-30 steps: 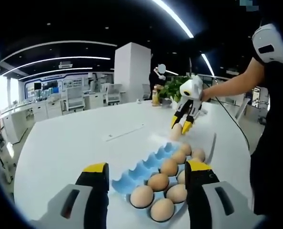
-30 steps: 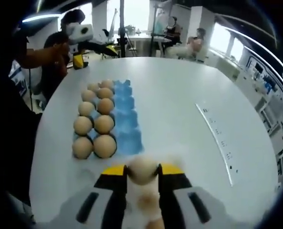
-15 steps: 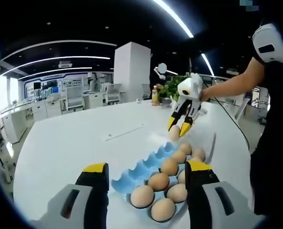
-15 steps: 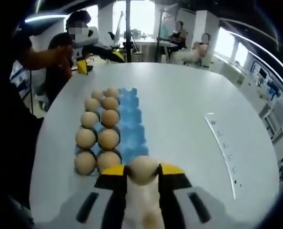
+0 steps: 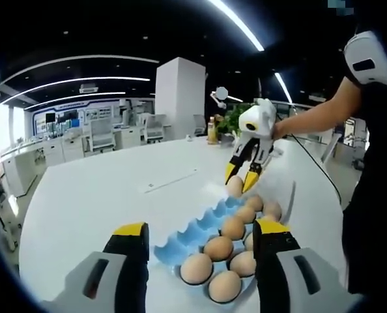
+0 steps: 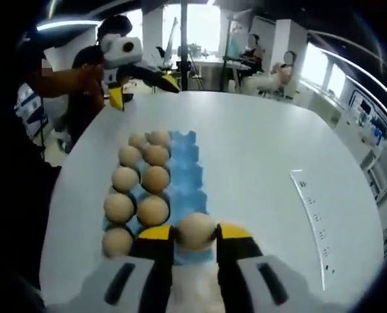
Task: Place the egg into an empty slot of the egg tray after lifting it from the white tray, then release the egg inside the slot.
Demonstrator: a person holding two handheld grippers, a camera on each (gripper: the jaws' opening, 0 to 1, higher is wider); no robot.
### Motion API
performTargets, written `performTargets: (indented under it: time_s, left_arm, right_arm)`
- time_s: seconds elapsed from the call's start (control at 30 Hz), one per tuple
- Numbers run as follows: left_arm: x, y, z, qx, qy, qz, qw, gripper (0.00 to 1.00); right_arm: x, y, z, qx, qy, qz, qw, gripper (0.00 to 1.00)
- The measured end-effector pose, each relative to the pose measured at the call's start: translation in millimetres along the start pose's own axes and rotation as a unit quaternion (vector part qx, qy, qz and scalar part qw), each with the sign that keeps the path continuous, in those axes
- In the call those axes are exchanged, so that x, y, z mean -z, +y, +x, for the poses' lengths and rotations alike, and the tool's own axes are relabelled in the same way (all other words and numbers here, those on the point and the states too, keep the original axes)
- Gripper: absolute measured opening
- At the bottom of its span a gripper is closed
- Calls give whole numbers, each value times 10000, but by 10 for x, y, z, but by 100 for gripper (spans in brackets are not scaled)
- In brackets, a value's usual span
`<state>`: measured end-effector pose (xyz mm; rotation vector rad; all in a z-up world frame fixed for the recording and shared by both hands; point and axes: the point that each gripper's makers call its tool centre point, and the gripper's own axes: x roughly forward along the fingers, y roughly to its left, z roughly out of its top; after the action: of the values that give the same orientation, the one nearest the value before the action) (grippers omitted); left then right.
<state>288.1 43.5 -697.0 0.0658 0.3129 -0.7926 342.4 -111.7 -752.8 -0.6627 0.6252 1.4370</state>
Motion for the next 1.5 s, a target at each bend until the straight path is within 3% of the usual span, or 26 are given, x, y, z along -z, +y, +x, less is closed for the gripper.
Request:
performTargets:
  time_s: [0.77, 1.5]
  left_arm:
    - [37, 37, -16, -26, 15, -29, 10000, 65]
    - [69, 87, -18, -24, 59, -39, 10000, 65]
  right_arm:
    - [-502, 111, 434, -256, -417, -171, 9987, 25]
    - [-875, 137, 760, -389, -726, -166, 9965, 25]
